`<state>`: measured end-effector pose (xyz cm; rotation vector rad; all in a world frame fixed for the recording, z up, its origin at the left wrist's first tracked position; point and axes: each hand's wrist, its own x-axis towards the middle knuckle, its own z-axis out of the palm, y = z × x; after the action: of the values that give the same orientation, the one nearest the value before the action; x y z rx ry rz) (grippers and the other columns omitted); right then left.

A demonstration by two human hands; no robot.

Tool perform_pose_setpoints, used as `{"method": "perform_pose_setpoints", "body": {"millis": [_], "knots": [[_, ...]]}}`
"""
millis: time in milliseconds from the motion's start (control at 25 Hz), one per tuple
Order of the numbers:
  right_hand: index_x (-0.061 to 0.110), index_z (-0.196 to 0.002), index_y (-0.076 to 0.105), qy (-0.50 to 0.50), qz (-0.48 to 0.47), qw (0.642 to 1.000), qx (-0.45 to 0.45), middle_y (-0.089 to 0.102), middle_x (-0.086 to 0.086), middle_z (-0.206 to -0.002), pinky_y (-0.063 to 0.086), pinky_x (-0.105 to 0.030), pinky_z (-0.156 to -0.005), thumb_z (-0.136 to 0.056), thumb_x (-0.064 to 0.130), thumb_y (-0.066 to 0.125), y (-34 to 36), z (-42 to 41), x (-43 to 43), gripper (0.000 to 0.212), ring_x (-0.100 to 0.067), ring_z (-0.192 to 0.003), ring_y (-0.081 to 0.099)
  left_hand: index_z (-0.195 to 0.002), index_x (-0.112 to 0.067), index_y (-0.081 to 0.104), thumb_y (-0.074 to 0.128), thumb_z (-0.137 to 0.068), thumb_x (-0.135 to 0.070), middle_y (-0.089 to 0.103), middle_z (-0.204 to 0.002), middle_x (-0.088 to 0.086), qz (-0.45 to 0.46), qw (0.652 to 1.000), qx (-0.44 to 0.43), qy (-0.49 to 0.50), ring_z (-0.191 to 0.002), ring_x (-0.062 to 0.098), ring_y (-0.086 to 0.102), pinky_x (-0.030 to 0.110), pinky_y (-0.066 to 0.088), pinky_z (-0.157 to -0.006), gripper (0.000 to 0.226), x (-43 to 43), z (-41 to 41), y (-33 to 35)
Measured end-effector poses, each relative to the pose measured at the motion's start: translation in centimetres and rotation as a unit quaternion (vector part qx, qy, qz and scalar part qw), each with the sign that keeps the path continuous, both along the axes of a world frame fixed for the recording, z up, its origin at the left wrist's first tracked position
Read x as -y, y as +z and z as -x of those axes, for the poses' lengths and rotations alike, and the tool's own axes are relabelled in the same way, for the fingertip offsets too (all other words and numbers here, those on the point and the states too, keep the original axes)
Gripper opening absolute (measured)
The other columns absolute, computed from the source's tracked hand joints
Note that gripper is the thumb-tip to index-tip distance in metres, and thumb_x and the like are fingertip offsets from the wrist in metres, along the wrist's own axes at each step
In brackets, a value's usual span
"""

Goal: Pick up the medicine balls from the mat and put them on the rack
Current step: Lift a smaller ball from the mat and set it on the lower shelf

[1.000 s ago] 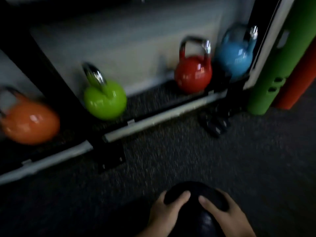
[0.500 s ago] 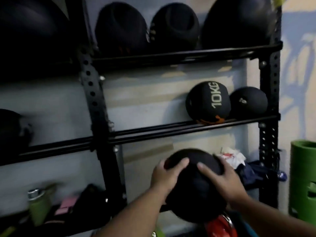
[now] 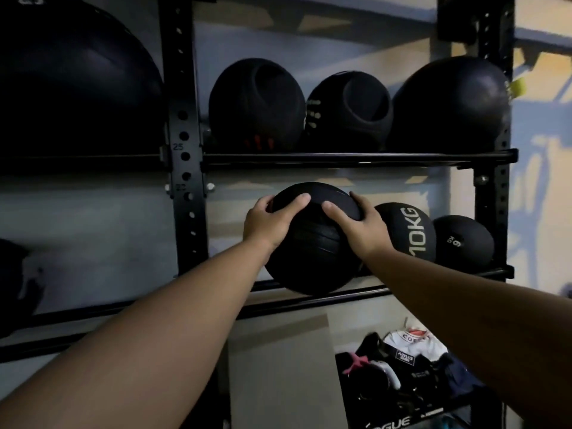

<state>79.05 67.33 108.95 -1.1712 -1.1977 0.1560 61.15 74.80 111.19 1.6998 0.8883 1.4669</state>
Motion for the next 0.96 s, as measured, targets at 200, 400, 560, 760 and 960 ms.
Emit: {"method": "perform_pose_setpoints", "body": {"millis": [200, 400, 560, 760, 960], "knots": [[0.032, -0.157, 0.046, -0.046, 0.005, 0.999, 0.022, 0.054, -0.002, -0.149, 0.049, -0.043, -0.111, -0.056, 0.09, 0.076, -0.1, -2.3, -6.0, 0.12, -0.023, -0.134, 0.055, -0.127, -0.034, 0.066, 0.078, -0.05, -0.084, 0.072, -0.124, -0.003, 0.0, 0.999, 0.017, -0.031, -0.111, 0.024, 0.071, 0.044, 0.06, -0.094, 0.092, -6.9, -2.5, -1.1], [0.043, -0.16, 0.036, -0.08, 0.1, 0.984, 0.127, 0.039, -0.009, -0.162, 0.034, -0.054, -0.121, -0.067, 0.094, 0.057, -3.1, -8.1, -13.7, 0.108, -0.035, -0.15, 0.035, -0.143, -0.026, 0.064, 0.071, -0.053, -0.088, 0.072, -0.136, 0.002, 0.016, 1.0, -0.015, -0.022, -0.123, 0.025, 0.069, 0.034, 0.055, -0.092, 0.109, -15.3, -8.7, -6.0], [0.046, -0.164, 0.024, -0.107, 0.176, 0.945, 0.255, 0.026, -0.008, -0.173, 0.023, -0.056, -0.123, -0.093, 0.081, 0.041, -8.3, -11.8, -21.2, 0.08, -0.037, -0.157, 0.02, -0.158, -0.027, 0.049, 0.064, -0.079, -0.084, 0.059, -0.156, 0.012, 0.054, 0.99, -0.121, 0.043, -0.141, 0.034, 0.058, 0.04, 0.047, -0.112, 0.099, -21.1, -13.7, -11.7], [0.035, -0.152, 0.054, -0.153, 0.046, 0.964, 0.213, 0.059, -0.008, -0.148, 0.044, -0.046, -0.105, -0.091, 0.076, 0.038, -9.8, -15.1, -25.9, 0.075, -0.037, -0.131, 0.052, -0.149, -0.029, 0.061, 0.053, -0.074, -0.085, 0.063, -0.152, 0.005, -0.086, 0.984, -0.13, 0.088, -0.139, 0.024, 0.058, 0.03, 0.042, -0.111, 0.094, -24.7, -16.7, -12.3], [0.029, -0.144, 0.063, -0.134, -0.016, 0.973, 0.185, 0.066, -0.007, -0.14, 0.043, -0.045, -0.105, -0.093, 0.067, 0.041, -11.1, -17.0, -26.1, 0.067, -0.033, -0.127, 0.057, -0.146, -0.027, 0.065, 0.055, -0.076, -0.079, 0.063, -0.148, 0.002, -0.133, 0.975, -0.145, 0.1, -0.137, 0.022, 0.059, 0.034, 0.045, -0.114, 0.088, -24.0, -18.2, -12.3]]}}
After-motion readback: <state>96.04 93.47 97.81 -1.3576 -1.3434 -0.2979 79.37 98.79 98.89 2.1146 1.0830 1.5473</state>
